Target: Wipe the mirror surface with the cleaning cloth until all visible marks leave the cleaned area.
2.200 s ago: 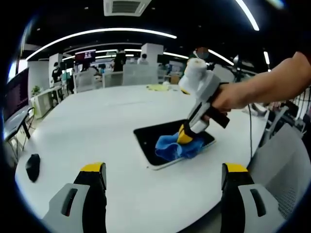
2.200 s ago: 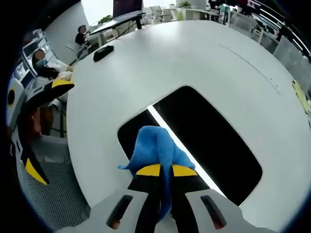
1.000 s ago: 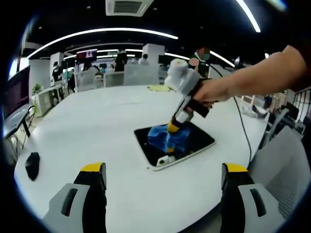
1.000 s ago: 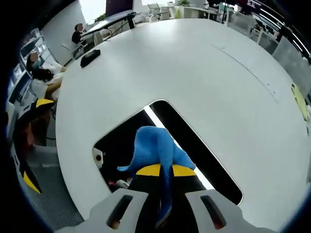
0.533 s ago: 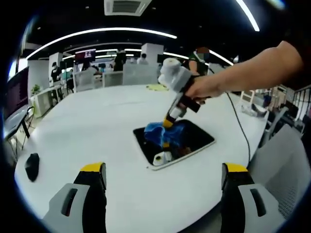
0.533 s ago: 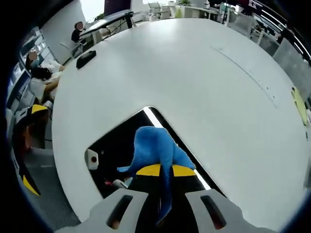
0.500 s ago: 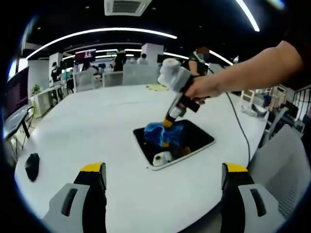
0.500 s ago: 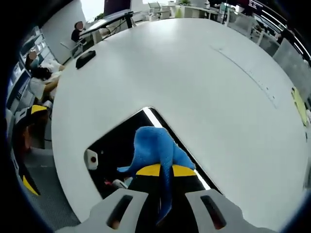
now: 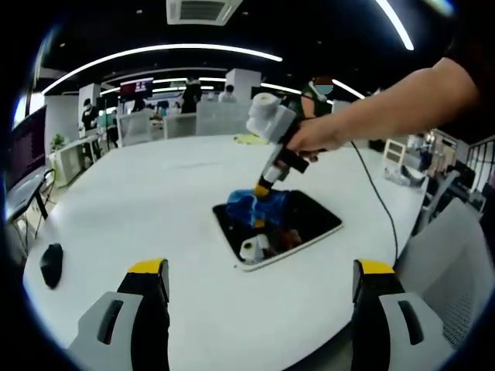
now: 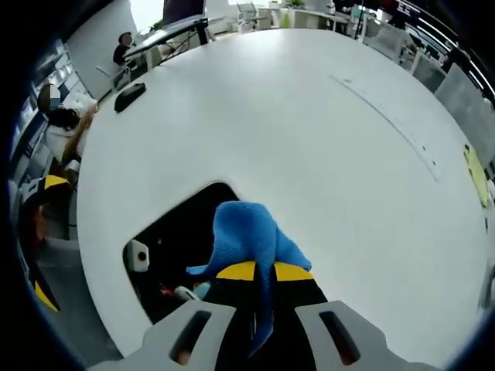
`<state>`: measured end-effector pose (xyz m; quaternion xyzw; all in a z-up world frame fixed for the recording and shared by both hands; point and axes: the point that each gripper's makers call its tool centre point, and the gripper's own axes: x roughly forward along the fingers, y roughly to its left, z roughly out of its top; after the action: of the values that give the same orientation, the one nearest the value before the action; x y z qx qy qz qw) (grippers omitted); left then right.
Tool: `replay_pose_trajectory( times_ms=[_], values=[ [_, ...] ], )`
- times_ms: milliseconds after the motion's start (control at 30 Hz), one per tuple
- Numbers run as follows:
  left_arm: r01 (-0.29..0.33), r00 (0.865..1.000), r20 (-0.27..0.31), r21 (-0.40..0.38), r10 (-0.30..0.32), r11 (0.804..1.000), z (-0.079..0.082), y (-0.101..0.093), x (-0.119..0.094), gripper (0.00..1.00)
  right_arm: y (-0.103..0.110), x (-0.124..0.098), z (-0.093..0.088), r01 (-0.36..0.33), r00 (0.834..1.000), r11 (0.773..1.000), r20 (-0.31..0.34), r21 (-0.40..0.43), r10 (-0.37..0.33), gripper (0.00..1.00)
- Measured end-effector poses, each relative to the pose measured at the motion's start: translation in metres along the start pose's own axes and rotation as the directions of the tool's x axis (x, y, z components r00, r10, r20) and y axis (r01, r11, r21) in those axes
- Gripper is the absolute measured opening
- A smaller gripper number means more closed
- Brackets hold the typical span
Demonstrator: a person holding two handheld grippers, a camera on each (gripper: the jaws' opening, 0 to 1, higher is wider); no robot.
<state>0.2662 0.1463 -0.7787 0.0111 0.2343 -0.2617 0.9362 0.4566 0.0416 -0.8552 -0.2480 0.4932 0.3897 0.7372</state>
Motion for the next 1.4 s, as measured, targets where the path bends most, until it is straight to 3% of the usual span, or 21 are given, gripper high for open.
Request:
replay_pose_trajectory(
  times_ms=[567, 767, 1400],
  values=[
    [-0.006, 1.0, 0.003, -0.004, 0.006, 1.0, 0.0, 0.001, -0.001, 0.99, -0.008, 0.008, 0.005, 0.006, 1.0, 1.0, -0.002, -0.017, -0.006, 0.02],
    [-0.005, 1.0, 0.001, -0.004, 0.005, 1.0, 0.0, 0.001, -0.001, 0.99, 0.0, -0.003, -0.001, -0.002, 1.0, 1.0, 0.009, -0.008, 0.003, 0.02],
    [-0.006, 1.0, -0.005, 0.002, 0.006, 1.0, -0.001, 0.0, -0.001, 0.99, -0.03, 0.0, -0.016, 0.02, 1.0, 1.0, 0.008, 0.005, -0.02, 0.02]
  ],
)
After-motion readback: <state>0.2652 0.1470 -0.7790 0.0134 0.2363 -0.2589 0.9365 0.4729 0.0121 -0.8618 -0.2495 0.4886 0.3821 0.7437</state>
